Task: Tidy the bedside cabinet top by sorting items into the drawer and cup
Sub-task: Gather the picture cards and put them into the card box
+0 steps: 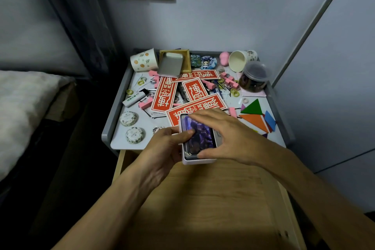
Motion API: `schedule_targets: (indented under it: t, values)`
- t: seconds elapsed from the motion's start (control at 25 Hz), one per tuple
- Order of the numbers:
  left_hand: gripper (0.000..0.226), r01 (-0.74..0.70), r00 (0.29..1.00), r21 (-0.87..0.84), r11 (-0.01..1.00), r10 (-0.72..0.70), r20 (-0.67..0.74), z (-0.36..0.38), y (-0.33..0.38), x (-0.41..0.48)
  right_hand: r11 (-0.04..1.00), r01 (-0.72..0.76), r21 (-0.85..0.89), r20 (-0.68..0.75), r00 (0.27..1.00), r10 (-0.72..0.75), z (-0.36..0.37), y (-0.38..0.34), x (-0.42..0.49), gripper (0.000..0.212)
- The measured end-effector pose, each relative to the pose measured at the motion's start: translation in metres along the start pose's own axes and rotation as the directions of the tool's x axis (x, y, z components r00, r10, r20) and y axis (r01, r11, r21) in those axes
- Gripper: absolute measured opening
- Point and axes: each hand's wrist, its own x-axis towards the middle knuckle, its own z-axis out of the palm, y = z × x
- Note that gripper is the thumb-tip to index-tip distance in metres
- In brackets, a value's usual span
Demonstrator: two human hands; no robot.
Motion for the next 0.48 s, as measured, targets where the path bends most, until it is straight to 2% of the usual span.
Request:
schedule_targets:
  t: [0.24, 0.36, 0.48]
  values:
    - [0.063, -0.025, 1.000, -0.003, 1.000, 0.025, -0.015, -0.0008, 0.0016, -0.0010, 0.998, 0.032, -0.061, -0.019, 0.999, -0.033, -0.0003, -0.0047, -0.0004, 0.088]
    - [0.062, -0.029, 0.999, 0.005, 1.000, 0.030, -0.025, -0.0022, 0.0037, -0.0020, 0.989, 0.065, -0.132, -0.017, 0.998, -0.067, 0.0027, -0.0075, 0.0010, 0.086]
    - [0.057, -0.027, 0.999, 0.016, 1.000, 0.027, -0.030, -0.0040, 0.0071, -0.0023, 0.990, 0.076, -0.119, -0.014, 0.997, -0.078, 0.0043, -0.0088, 0.0032, 0.085]
